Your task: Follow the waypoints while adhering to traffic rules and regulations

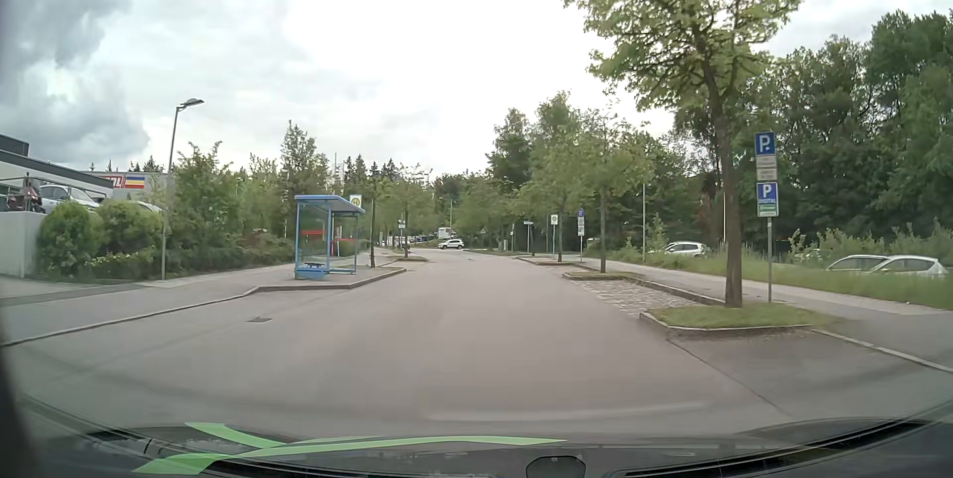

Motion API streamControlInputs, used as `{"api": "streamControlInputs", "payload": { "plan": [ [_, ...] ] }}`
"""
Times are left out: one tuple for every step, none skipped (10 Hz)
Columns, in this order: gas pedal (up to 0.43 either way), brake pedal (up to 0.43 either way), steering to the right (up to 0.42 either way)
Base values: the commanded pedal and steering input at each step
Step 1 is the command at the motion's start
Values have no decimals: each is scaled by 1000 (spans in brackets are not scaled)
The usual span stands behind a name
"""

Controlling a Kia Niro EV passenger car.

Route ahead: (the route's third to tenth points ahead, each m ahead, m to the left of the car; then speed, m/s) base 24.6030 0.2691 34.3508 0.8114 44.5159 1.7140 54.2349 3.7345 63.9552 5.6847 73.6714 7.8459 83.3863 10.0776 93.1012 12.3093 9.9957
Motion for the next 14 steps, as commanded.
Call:
{"api": "streamControlInputs", "payload": {
  "plan": [
    [130, 0, 0],
    [130, 0, 0],
    [130, 0, -1],
    [130, 0, 0],
    [130, 0, 0],
    [130, 0, 0],
    [130, 0, 0],
    [130, 0, 0],
    [130, 0, -1],
    [130, 0, 0],
    [130, 0, 0],
    [130, 0, -1],
    [130, 0, 0],
    [130, 0, 0]
  ]
}}
